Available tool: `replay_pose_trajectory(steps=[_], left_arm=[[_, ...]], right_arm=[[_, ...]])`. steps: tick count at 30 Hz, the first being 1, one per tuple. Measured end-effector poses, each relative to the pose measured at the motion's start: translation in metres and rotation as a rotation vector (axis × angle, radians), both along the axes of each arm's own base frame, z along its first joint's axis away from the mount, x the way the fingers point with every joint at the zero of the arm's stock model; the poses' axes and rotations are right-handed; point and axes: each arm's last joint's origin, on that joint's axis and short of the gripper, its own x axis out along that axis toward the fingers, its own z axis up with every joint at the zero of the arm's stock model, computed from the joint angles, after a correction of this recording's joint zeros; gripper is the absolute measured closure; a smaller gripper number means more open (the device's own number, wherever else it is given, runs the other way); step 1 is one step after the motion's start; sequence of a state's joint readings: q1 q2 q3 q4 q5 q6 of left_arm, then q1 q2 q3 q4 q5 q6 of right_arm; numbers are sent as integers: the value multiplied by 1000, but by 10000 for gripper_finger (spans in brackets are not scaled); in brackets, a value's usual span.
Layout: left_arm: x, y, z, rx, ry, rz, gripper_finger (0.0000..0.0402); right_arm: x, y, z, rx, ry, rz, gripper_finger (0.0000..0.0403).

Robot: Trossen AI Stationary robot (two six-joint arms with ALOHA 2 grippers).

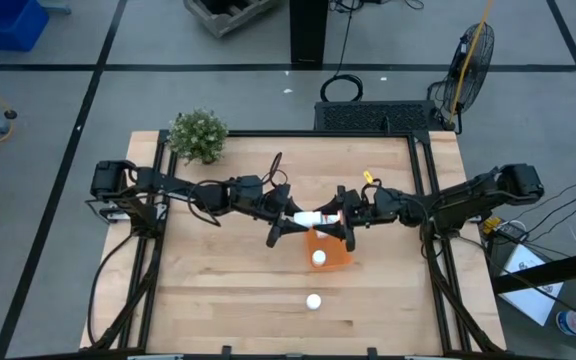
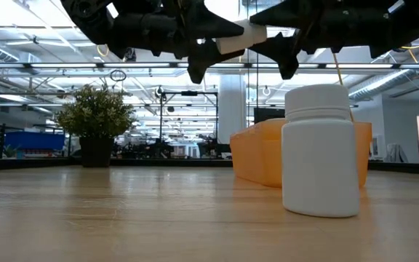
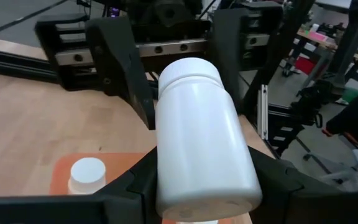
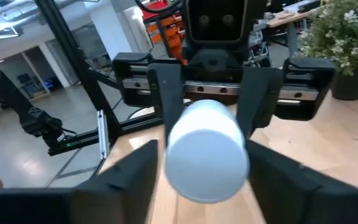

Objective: Pick and place pill bottles into a basket
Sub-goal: Adjust the white medicine bottle in the orange bin

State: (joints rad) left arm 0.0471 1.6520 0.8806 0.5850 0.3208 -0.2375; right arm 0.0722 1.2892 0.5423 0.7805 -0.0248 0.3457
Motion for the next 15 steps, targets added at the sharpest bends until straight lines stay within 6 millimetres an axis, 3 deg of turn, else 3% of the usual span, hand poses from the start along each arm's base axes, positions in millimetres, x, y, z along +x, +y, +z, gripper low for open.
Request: replay_pose_trajectory(steps=[3,8,15], left_arm=[[0,1,-1,-7,9,14,231],[0,1,-1,-19,18,25,224],[-2,5,-10,-21,111,50,67]], right_arm=[[0,-1,0,-11,0,-12,256],[-2,-1,0,-25,19,-17,256],[-25,2,9,-1,146,-7,256]])
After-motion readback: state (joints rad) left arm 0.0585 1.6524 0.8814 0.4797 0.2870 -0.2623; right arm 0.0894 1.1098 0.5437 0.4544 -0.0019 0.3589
